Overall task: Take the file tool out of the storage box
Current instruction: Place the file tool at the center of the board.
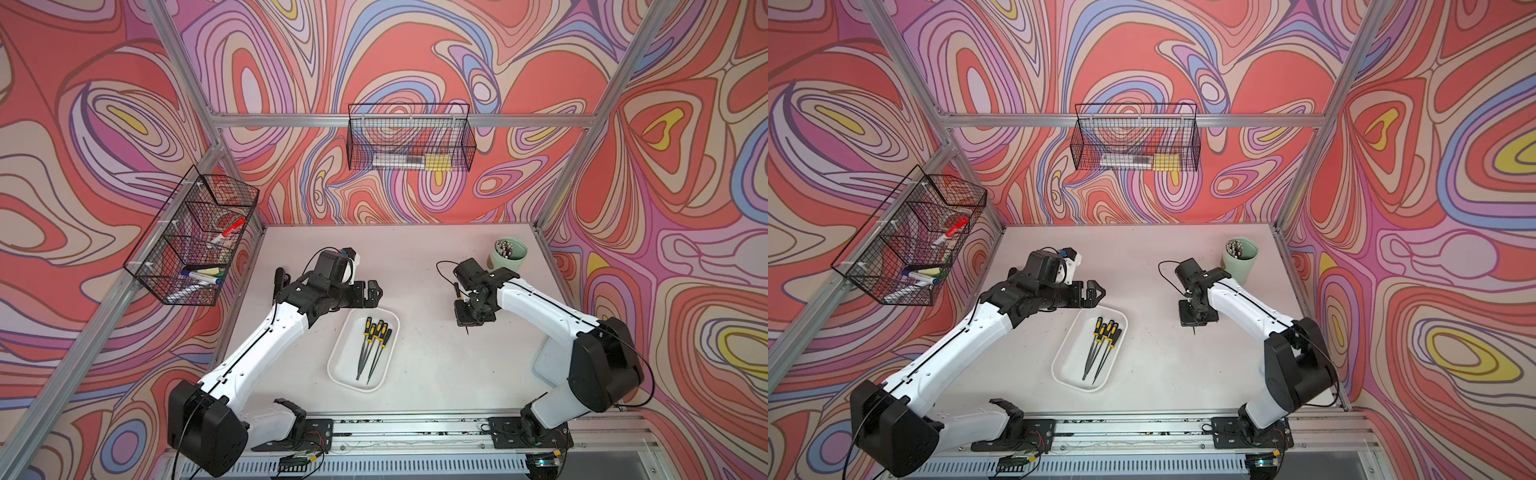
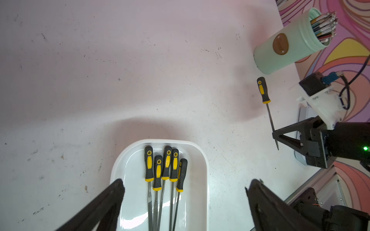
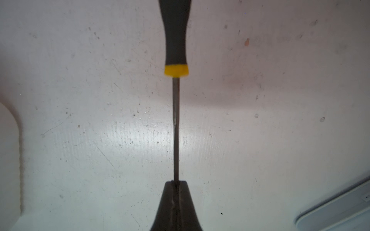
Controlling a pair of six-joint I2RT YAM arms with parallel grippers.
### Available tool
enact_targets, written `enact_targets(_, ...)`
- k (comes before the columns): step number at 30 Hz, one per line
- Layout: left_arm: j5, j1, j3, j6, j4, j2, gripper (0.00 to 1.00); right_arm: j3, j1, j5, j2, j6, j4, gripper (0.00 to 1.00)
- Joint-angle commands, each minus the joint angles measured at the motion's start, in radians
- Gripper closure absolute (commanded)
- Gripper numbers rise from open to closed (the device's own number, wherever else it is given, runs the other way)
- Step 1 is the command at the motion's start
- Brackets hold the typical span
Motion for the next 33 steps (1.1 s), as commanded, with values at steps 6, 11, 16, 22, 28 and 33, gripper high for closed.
enact_targets(6, -0.081, -0.006, -0.083, -0.018, 0.016, -0.006, 0.01, -0.059, -0.032, 0.011, 0.088, 0.028, 0.092, 1.00)
enact_targets(11, -0.082, -0.006, -0.077, -0.013, 0.016, 0.020, 0.02, -0.096, -0.037, 0.005, 0.132, 0.034, 0.134, 1.00)
enact_targets(16, -0.087, -0.006, -0.078, -0.011, 0.013, 0.028, 0.02, -0.118, -0.038, -0.002, 0.155, 0.037, 0.153, 1.00)
enact_targets(22, -0.141, -0.006, -0.059, -0.010, -0.033, 0.082, 0.02, -0.137, -0.039, 0.010, 0.157, 0.035, 0.158, 1.00)
enact_targets(28, -0.160, -0.016, -0.053, -0.007, -0.043, 0.138, 0.07, -0.130, -0.039, 0.020, 0.128, 0.027, 0.151, 0.91)
enact_targets(33, -0.210, -0.042, -0.029, -0.006, -0.092, 0.180, 0.14, -0.090, -0.038, 0.020, 0.089, 0.004, 0.127, 0.84)
